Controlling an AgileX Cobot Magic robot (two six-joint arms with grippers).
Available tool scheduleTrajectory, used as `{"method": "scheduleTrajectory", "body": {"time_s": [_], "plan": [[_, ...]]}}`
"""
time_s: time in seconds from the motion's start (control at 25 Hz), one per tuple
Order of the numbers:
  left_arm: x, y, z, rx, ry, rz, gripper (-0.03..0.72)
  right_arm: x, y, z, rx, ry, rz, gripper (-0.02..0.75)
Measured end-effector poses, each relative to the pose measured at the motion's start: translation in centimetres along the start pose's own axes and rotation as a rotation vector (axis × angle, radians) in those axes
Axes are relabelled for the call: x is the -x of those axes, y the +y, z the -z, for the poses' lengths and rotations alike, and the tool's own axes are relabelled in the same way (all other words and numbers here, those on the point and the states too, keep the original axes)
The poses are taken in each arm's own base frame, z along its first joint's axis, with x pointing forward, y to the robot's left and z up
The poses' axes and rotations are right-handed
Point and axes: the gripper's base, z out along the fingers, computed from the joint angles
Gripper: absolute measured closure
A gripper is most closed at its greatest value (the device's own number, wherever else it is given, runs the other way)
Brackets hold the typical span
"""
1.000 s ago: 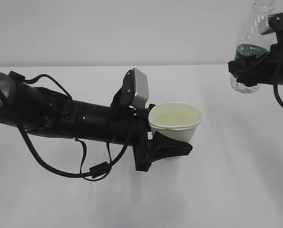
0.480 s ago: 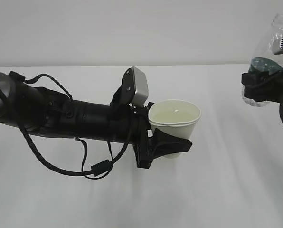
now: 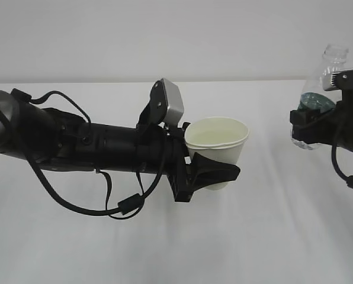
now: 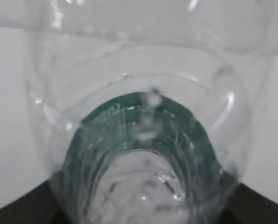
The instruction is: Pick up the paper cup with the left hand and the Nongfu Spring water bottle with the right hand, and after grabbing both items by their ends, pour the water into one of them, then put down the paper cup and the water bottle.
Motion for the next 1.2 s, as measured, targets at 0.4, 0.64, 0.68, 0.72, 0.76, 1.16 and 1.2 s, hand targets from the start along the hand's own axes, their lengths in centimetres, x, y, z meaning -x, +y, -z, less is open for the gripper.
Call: {"method": "scheduleTrajectory", "body": {"time_s": [0.4, 0.64, 0.68, 0.72, 0.76, 1.16, 1.2], "plan": [[0.0, 0.0, 0.0, 0.002, 0.000, 0.001, 0.277, -2.5, 0.2, -2.0, 0.014, -0.018, 0.014, 0.314], [0.0, 0.0, 0.0, 0.002, 0.000, 0.001, 0.278, -3.9, 0.1, -2.9, -0.006, -0.021, 0.041, 0.316], [0.0, 0.0, 0.0, 0.002, 0.000, 0.001, 0.278, -4.0, 0.1, -2.9, -0.008, -0.025, 0.047, 0.317], [0.0, 0.0, 0.0, 0.002, 0.000, 0.001, 0.278, -4.1, 0.1, -3.0, -0.011, -0.028, 0.049, 0.318], [0.0, 0.0, 0.0, 0.002, 0.000, 0.001, 0.278, -4.2, 0.0, -3.1, -0.014, -0.031, 0.049, 0.318], [0.0, 0.0, 0.0, 0.004, 0.002, 0.001, 0.278, -6.3, 0.2, -4.3, -0.010, -0.067, 0.041, 0.318], [0.0, 0.0, 0.0, 0.004, 0.002, 0.001, 0.278, -6.4, 0.3, -4.3, -0.009, -0.067, 0.041, 0.318]]}}
